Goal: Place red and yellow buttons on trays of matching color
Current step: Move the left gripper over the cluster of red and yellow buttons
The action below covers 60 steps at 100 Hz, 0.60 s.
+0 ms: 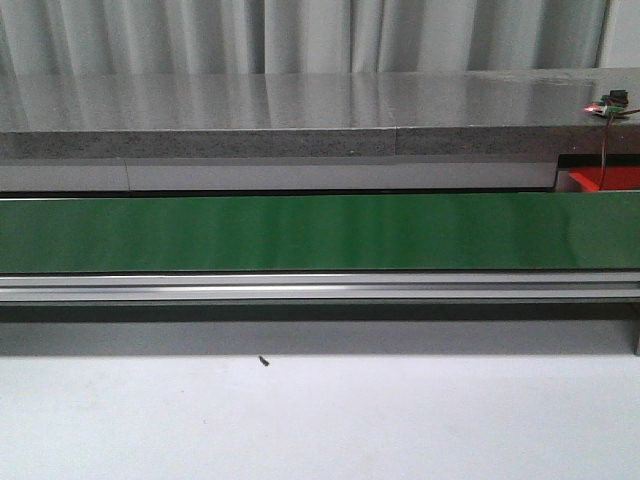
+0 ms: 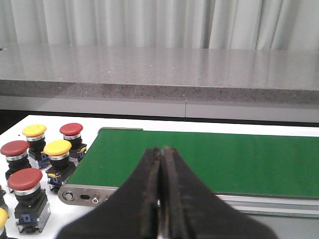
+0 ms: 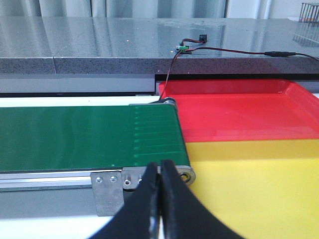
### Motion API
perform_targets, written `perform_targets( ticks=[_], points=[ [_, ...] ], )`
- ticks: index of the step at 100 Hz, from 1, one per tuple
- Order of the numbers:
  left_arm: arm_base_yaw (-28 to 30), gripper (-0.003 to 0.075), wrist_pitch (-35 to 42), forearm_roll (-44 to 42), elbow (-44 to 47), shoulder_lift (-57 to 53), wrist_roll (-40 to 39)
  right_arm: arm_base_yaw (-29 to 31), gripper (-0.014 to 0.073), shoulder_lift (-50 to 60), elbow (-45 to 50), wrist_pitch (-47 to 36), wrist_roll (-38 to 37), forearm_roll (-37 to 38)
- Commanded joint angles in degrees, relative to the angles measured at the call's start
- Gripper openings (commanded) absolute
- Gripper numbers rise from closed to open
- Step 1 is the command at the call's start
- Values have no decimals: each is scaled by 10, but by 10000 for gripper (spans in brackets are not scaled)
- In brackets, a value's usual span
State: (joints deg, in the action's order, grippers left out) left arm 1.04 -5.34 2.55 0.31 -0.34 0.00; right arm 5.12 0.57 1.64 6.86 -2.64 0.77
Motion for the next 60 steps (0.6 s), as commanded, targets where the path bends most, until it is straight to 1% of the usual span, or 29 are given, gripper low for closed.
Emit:
perform_targets(
  ticks=[1,15,32,49,60],
  points=[
    [0,-20,47,3,22,-19,-7,2,-109,10,-10,-46,2,6],
    [0,-20,45,3,1,-19,-7,2,-109,10,-10,-46,2,6],
    [0,-20,19,3,-55,6,-7,2,-109,10,-10,-46,2,6],
    [0,-20,-28,3,-112,63,-7,2,-109,10,-10,-46,2,6],
    [0,-20,-61,5,-143,120,-7,2,-109,10,-10,-46,2,6]
  ],
)
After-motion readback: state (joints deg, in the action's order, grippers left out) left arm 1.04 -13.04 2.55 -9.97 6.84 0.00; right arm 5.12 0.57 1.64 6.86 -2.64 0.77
